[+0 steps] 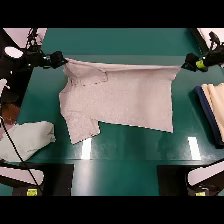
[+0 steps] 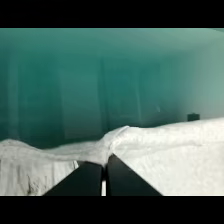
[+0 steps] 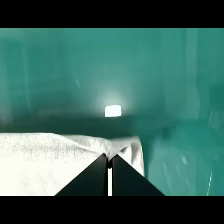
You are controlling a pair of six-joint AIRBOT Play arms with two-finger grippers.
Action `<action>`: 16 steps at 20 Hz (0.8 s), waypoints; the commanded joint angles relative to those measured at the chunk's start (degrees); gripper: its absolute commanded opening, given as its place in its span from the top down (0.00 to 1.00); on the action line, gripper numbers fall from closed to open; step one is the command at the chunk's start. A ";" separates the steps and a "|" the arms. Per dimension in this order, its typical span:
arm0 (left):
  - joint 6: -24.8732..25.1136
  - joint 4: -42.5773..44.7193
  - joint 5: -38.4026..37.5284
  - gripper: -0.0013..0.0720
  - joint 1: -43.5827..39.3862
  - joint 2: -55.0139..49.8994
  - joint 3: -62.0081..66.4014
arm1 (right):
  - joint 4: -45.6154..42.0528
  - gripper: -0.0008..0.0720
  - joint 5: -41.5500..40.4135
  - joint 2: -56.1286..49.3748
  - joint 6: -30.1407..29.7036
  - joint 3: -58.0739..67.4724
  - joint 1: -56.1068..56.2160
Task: Fold the shirts.
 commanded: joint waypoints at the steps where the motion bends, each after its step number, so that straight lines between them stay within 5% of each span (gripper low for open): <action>1: 4.90 0.68 -0.37 0.95 0.24 -0.83 -0.02 | -0.35 0.98 1.62 -1.57 -0.22 4.20 0.85; 6: 4.28 15.56 -15.45 0.95 0.22 -0.83 -0.11 | -12.46 0.98 11.56 0.24 -0.20 -0.11 4.52; 13: 3.65 21.57 -20.70 0.95 0.22 -1.07 -0.35 | -11.63 0.97 2.91 6.58 -0.11 -17.86 9.16; 16: -0.72 23.12 -21.81 0.93 0.22 -1.07 -0.33 | -11.23 0.97 0.48 7.85 1.31 -21.05 9.77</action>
